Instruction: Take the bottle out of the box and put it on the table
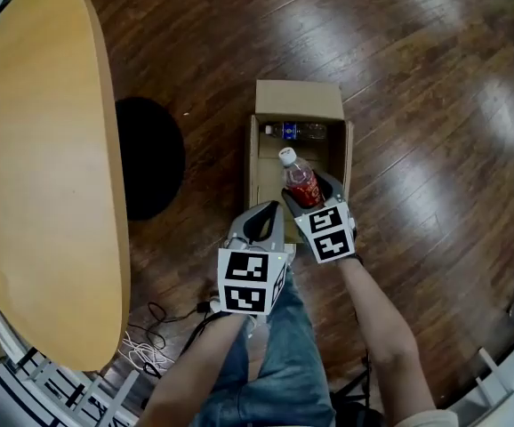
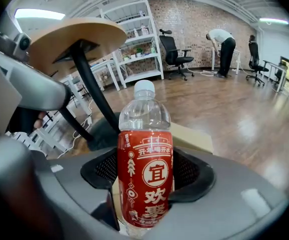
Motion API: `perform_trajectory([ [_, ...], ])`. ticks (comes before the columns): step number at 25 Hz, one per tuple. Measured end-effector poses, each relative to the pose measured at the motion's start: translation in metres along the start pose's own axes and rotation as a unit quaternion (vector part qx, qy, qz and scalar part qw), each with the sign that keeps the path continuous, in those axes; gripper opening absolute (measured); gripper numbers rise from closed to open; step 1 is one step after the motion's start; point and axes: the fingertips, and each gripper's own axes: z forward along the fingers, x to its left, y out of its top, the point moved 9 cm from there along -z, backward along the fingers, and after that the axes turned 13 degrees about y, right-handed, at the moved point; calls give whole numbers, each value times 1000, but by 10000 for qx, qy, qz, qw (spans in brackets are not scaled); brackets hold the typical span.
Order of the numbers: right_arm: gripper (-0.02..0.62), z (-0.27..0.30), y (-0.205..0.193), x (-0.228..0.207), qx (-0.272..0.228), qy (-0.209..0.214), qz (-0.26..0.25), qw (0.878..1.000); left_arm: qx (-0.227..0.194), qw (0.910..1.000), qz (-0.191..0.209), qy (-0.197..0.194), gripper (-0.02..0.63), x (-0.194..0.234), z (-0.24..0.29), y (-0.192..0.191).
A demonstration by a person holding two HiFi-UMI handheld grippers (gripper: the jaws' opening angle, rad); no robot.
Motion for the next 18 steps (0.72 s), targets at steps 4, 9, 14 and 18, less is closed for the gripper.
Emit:
perform_trajectory([
  [4,298,-44,43,17,-371,-7,-175,9992,-304,9995,94,60,0,-7,-38,35],
  [9,298,-95,96,41,-921,-24,-433,9948,-651,9974,-40,295,0,-11,-81,71],
  [14,298,-135,135,75,-1256,74,-651,9899,-1052,9932,-152,470,0,-9,-135,96],
  [18,298,-163,163,92,-1551,76,-841,9843,-1397,9881,-209,612,0,-9,-166,112],
])
